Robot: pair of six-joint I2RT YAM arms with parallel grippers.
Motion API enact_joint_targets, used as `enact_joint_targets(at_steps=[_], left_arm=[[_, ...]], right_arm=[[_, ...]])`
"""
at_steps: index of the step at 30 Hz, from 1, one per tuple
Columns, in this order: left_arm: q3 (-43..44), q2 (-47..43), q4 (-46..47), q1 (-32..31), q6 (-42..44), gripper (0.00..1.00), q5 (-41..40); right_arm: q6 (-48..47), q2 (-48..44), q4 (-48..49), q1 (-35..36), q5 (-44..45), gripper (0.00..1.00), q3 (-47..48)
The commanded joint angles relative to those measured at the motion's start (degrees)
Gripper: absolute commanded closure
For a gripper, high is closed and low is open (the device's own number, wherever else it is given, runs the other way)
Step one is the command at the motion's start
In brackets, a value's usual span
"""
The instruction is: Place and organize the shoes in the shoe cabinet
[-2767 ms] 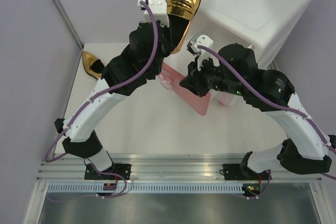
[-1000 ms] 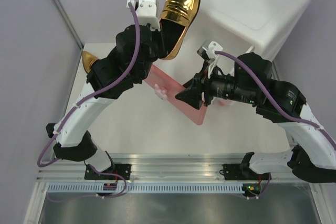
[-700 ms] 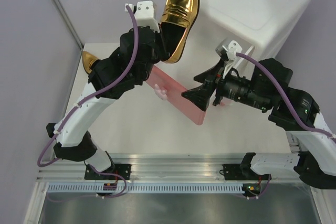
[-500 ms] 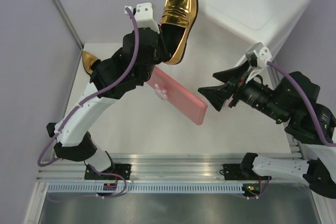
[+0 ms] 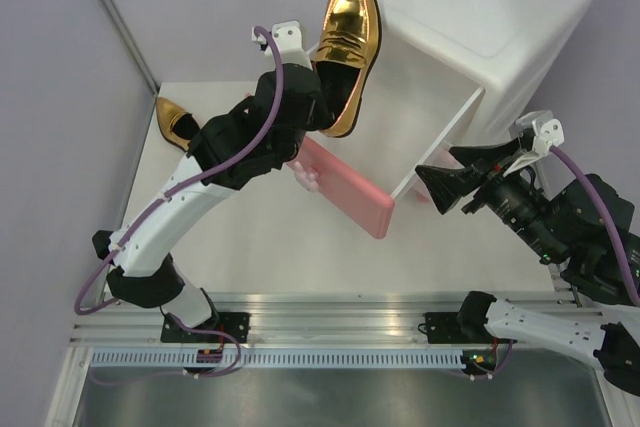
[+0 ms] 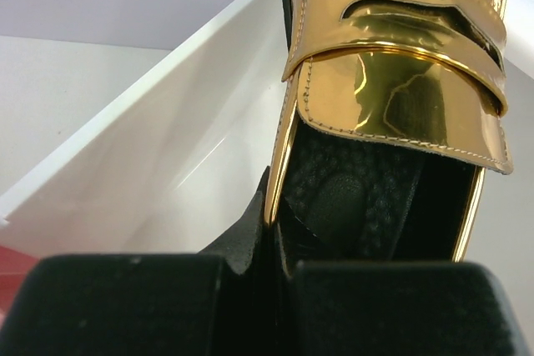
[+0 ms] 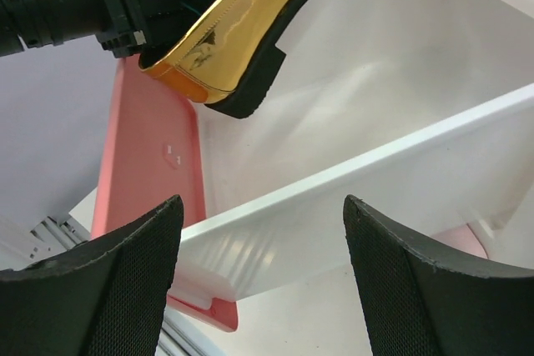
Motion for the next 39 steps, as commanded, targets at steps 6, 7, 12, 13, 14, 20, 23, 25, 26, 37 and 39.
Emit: enact_joint_targets(at_steps=[6, 7, 12, 13, 14, 20, 23, 25, 26, 37, 39], left_arm=[[1.0, -0.7, 4.9, 0.2, -4.9, 0.98, 1.1], [1.2, -0.6, 4.9, 0.2, -5.0, 0.98, 1.3], [1.1, -0.3, 4.7, 0.1, -5.1, 0.94, 1.7], [0.9, -0.3, 4.7, 0.2, -5.1, 0.94, 1.8], [0.9, -0.4, 4.8, 0.1, -5.1, 0.94, 1.9], [1.7, 0.6, 5.2, 0.2, -4.0, 0.94, 2.2], [2.5, 1.0, 5.2, 0.2, -3.9, 0.94, 2.6], [2.4, 1.0, 5.2, 0.2, -3.8, 0.94, 2.5], [2.4, 1.0, 5.2, 0.1, -3.7, 0.94, 2.5], [2.4, 0.7, 7.8, 0.2, -1.7, 0.95, 2.6], [2.3, 0.5, 7.8, 0.2, -1.7, 0.95, 2.7]], right_arm=[[0.6, -2.3, 2.6, 0.1, 4.0, 0.18, -2.6], [0.5, -2.1, 3.4, 0.1, 3.8, 0.17, -2.6], [0.1, 0.6, 5.7, 0.1, 2.8, 0.17, 0.2], [0.2, 2.3, 6.6, 0.2, 2.8, 0.17, 1.6], [0.4, 3.3, 7.1, 0.1, 2.9, 0.17, 2.4], [3.7, 11.3, 10.4, 0.1, 2.3, 0.16, 7.5], [5.7, 13.6, 12.6, 0.2, 4.2, 0.02, 8.6], [6.8, 15.3, 13.9, 0.2, 5.9, 0.02, 9.6], [7.0, 15.9, 14.2, 0.2, 7.1, 0.02, 10.0], [13.2, 27.2, 11.0, 0.2, 19.2, 0.21, 19.8], [13.6, 29.4, 9.5, 0.1, 20.1, 0.23, 21.6]])
